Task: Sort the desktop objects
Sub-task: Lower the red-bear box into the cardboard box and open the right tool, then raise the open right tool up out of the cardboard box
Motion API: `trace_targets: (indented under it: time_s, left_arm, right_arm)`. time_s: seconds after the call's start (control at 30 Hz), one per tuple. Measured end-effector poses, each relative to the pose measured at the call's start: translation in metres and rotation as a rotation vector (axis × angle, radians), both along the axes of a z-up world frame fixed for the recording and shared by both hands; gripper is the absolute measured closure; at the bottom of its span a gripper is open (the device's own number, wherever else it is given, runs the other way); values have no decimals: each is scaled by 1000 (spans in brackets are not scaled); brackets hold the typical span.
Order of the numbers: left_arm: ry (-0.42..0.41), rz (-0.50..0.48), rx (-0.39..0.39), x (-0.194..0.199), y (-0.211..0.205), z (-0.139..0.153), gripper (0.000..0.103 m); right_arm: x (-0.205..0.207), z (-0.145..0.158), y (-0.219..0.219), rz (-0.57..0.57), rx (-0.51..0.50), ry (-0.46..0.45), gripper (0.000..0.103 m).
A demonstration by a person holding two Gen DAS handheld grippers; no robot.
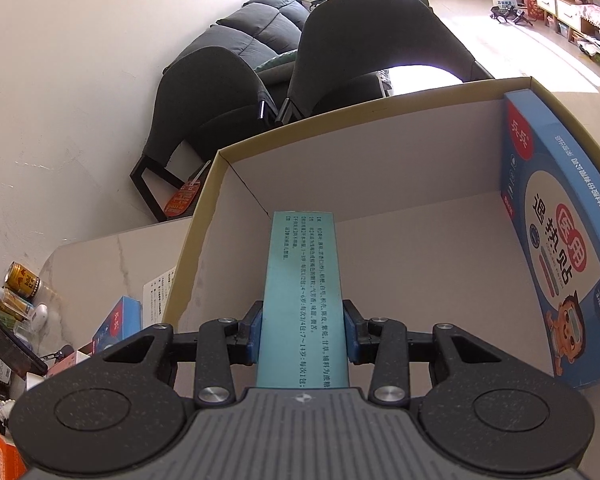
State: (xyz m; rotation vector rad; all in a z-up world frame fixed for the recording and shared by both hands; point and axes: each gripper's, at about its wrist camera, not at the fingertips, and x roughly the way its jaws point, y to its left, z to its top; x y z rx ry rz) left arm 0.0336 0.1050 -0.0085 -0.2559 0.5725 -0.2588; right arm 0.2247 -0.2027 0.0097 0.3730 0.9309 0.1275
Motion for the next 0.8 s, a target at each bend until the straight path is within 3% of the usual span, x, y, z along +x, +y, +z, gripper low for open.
trace_targets:
  time_s: [0.33,0.63,0.8]
  left_arm:
    - [-3,-1,2,-4,-1,2,0]
    - [-2,-2,6,-7,-2,1,0]
    - [4,6,4,-7,-1,-1,0]
  right_arm:
    - [-8,8,-2,73,63,17,57]
    - [-21,19,0,166,17,10,56]
    - [-34,25,0,261,-29,-14,51]
